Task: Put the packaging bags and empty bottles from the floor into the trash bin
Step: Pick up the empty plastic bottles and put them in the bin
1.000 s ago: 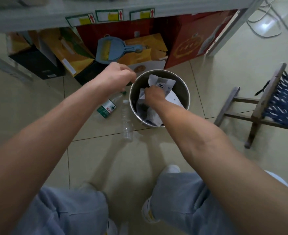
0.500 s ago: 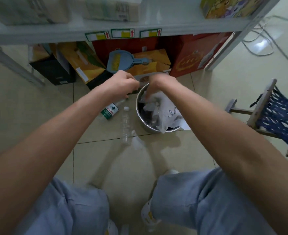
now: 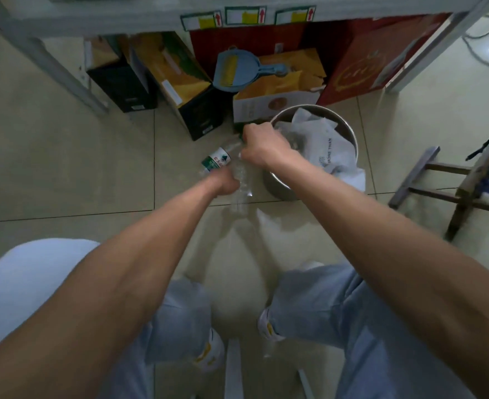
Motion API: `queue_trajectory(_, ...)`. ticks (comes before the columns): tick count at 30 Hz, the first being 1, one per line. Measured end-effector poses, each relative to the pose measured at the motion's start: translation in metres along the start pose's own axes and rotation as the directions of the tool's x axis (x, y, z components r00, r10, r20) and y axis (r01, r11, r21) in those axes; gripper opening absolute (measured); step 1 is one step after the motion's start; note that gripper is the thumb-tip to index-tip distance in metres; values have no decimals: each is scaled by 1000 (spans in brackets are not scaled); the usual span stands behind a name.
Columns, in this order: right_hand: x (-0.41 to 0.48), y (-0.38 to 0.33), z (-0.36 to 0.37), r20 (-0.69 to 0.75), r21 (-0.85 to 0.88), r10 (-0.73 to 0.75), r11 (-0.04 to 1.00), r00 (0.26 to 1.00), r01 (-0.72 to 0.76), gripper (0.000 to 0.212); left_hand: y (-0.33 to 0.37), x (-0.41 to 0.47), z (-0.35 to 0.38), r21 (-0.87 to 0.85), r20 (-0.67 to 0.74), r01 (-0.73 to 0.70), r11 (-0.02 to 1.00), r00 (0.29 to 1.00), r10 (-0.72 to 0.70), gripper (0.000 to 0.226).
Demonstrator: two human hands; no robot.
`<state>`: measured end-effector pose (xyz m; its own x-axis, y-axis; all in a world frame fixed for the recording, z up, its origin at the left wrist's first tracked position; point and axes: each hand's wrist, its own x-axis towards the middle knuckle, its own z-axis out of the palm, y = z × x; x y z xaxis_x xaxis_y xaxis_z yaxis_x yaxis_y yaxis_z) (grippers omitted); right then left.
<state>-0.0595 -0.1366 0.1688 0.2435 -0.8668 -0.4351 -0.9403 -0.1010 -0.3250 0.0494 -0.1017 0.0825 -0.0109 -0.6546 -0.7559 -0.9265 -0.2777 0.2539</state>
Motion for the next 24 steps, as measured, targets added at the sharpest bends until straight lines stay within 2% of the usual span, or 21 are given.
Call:
queue_trajectory(5, 19, 6, 13, 8, -75, -63, 995, 998, 63, 28, -11, 53, 74, 124, 139, -97, 988, 987, 80, 43)
queue_trajectory(9, 28, 16, 14, 11, -47, -61, 997, 998, 62, 15, -12, 99, 122, 57, 239, -55, 997, 970, 40, 54)
queue_trajectory(12, 32, 21, 10, -67, -6, -65, 998, 996, 65, 14, -20, 124, 141, -22, 252, -13, 1000, 968, 18, 55)
queue_trajectory(15, 36, 21, 6, -175, 42, -47, 998, 983, 55, 21, -26, 122, 138, -124, 154, 3, 992, 988, 16, 47)
queue_trajectory(17, 37, 20, 0, -191, 55, -35, 997, 981, 46, 22, -28, 110, 126, -195, 91, 6, 981, 996, 12, 40)
queue_trajectory(21, 33, 11, -18, -102, 45, -11, 999, 995, 15, 26, -28, 75, 72, -225, 146, 5, 974, 989, 28, 40)
queue_trajectory(24, 25, 3, -31, -11, 37, 5, 999, 1000, -5, 29, -27, 43, 19, -275, 60, -17, 961, 998, 35, 51)
